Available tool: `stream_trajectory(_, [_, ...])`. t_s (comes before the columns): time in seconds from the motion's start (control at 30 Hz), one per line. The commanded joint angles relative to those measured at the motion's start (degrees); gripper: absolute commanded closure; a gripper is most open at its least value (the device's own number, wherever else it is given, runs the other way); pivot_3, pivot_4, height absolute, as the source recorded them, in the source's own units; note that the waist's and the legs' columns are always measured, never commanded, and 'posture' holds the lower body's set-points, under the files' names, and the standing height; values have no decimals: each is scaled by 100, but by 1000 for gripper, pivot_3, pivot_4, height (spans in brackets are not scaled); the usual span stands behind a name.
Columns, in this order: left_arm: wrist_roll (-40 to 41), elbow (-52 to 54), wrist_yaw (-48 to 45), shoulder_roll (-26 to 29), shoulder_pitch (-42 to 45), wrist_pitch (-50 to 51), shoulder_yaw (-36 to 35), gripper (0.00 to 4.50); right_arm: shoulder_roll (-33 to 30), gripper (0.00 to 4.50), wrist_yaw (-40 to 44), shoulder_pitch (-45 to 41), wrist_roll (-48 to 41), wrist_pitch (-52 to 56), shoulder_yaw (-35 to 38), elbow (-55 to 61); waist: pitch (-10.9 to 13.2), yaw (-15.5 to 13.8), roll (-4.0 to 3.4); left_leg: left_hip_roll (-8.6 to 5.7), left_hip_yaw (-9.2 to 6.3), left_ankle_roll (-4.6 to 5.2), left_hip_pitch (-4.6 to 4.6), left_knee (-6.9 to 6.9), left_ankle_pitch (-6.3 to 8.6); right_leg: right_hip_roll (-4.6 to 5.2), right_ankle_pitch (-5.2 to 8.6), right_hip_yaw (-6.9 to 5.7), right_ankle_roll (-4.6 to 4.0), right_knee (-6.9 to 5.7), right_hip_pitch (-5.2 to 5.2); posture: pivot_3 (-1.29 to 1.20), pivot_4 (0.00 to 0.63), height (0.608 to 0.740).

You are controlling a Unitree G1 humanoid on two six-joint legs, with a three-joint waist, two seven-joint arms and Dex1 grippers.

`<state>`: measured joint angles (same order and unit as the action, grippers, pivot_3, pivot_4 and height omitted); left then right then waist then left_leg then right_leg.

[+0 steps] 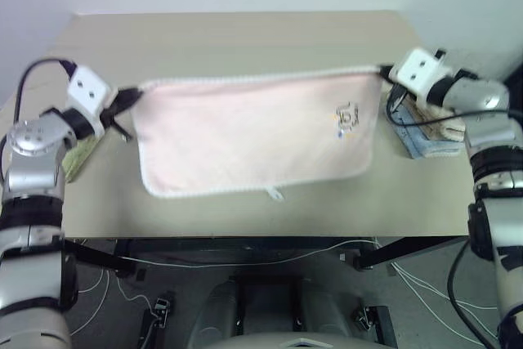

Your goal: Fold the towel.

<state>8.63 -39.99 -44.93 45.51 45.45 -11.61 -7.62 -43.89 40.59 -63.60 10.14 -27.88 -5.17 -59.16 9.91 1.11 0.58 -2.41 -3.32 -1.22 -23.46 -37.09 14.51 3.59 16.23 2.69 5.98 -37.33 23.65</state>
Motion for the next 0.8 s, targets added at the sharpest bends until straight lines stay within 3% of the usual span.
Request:
stream_trajectory(0.03, [-189,-887,591,73,879,-280,-197,4500,-275,4458,-295,-566,-32,53,243,-340,0,-1,0,-1,1,-2,0,0,-1,1,0,1,0,0,-1,0,150,740])
stream_trajectory(0.2, [-249,-1531,532,203,1675,-592,-166,4500,-446,4458,-34,-1043,-357,69,474,-355,1,7,0,-4,3,-6,-9,1,-3,2,0,1,1,-3,9,0,150,740])
stream_trajectory(0.37, [224,-1018,-707,508,1110,-451,-340,4500,-596,4458,1325,-426,-1205,433,806,540,1,41,0,-1,7,-5,-10,4,-3,-1,0,5,1,-14,10,0,150,740])
stream_trajectory(0.47, [917,108,-1930,798,-266,-46,-584,4500,-845,4458,2298,1108,-1921,1145,954,2133,-2,100,0,7,3,1,-9,9,1,-1,1,4,1,-13,6,0,150,740])
stream_trajectory(0.63, [1820,2312,-2769,1181,-2546,1322,-1034,4500,-1355,4458,3068,3521,-2778,2553,1302,4307,2,99,-5,4,1,4,-35,-7,3,14,1,9,1,-29,31,0,150,740])
stream_trajectory(0.8, [2118,3285,-2990,1508,-3919,2280,-1414,4500,-1705,4458,3370,4809,-3209,3359,1644,5317,2,89,-6,6,3,5,-33,-20,3,16,1,14,-1,-45,45,0,150,740])
